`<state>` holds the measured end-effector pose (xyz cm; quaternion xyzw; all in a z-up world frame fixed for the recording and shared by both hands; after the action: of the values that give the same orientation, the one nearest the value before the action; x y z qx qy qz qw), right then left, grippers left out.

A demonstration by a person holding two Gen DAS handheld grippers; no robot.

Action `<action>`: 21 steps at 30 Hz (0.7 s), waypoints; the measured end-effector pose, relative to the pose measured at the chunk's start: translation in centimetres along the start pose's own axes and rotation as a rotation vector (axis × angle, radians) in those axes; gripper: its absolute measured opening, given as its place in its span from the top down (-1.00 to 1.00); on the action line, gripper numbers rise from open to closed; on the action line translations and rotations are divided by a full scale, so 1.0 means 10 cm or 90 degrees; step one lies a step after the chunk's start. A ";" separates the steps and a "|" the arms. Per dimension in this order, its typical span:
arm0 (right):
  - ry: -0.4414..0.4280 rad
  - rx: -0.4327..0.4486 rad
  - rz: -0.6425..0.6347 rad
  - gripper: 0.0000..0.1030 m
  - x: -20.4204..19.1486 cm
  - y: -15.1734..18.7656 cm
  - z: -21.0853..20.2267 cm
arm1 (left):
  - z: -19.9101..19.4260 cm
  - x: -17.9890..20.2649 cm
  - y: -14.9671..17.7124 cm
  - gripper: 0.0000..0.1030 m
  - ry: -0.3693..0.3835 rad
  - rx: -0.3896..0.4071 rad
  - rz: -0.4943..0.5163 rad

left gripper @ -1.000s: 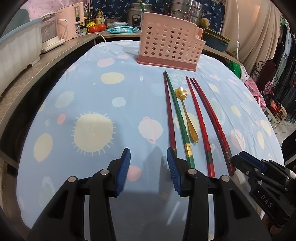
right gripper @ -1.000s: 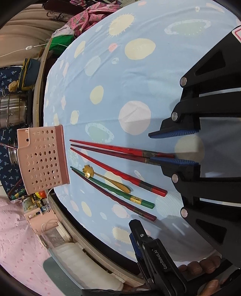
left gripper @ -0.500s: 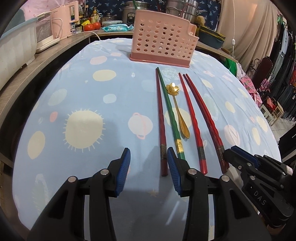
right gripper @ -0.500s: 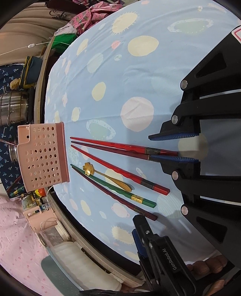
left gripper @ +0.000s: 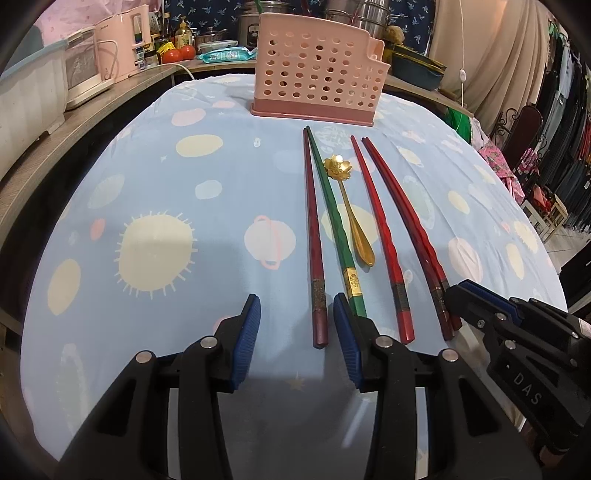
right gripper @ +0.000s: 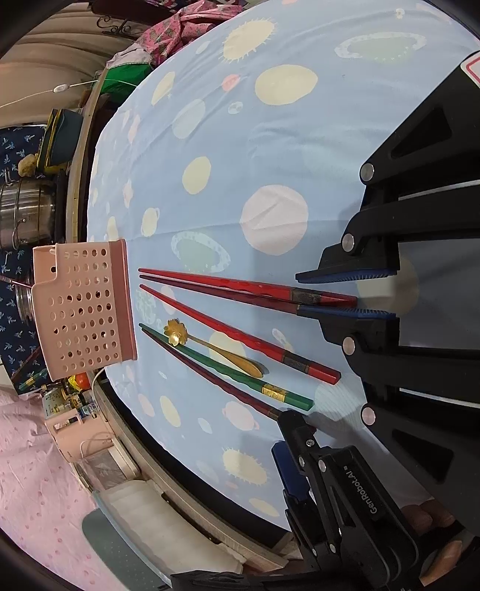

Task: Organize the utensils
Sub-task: 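Close the left tool on a dark red chopstick while the right tool closes on a red chopstick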

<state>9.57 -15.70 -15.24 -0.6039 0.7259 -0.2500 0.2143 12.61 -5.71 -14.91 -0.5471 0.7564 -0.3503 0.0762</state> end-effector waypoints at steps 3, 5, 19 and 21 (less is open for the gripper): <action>0.000 0.000 0.002 0.77 0.02 0.00 0.00 | 0.00 0.00 0.00 0.24 0.001 0.000 -0.001; 0.006 -0.006 0.001 0.79 0.04 0.02 0.02 | -0.01 0.00 0.00 0.24 0.005 0.000 -0.005; 0.007 -0.011 0.007 0.85 0.07 0.05 0.04 | -0.01 0.00 0.00 0.62 0.027 0.000 -0.008; 0.007 -0.011 0.008 0.85 0.07 0.05 0.04 | 0.00 0.00 0.00 0.65 0.030 -0.001 -0.007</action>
<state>9.32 -16.35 -15.89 -0.6000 0.7328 -0.2455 0.2069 12.57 -5.74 -14.90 -0.5426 0.7554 -0.3630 0.0559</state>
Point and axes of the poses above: each gripper's, at about its wrist camera, not at the fingertips, and z roughly the way its jaws point, x to its right, y to its underside, the point moved 10 cm from there along z, roughly the way its jaws point, and after that the axes turned 13 degrees about y, right-handed, at the moved point
